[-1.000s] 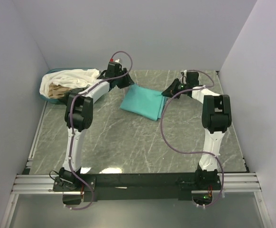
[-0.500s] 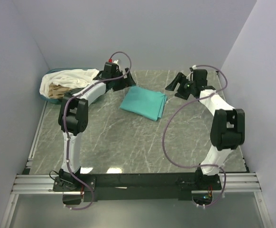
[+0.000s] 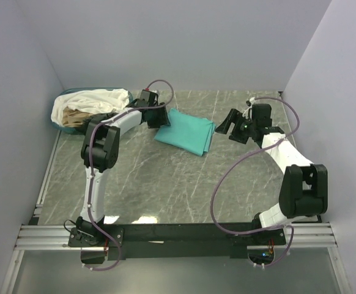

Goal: Fold and stack the t-shirts
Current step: Neatly place the folded tshirt to the corner

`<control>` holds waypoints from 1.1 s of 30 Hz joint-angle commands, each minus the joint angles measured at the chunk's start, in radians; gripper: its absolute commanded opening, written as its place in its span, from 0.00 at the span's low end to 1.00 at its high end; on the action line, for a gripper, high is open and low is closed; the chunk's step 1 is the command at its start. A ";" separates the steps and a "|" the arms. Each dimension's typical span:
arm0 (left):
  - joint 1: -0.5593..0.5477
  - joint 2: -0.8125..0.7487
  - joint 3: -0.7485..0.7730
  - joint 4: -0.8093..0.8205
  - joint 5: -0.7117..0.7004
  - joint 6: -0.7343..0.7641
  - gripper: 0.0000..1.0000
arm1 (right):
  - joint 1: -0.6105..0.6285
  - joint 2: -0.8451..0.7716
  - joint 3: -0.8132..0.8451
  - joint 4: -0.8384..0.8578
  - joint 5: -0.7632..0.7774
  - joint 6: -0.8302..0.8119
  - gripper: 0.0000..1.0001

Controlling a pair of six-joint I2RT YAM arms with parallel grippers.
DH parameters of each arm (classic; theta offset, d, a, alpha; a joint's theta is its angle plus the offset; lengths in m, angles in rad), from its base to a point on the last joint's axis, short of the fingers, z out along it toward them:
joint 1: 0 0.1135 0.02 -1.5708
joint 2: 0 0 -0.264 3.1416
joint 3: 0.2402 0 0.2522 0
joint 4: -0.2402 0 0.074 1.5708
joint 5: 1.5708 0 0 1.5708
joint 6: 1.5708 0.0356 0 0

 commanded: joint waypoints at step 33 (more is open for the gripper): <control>0.123 -0.747 -0.865 -0.236 -0.736 -0.200 0.01 | -0.021 -0.266 -0.111 0.048 -0.027 -0.068 0.88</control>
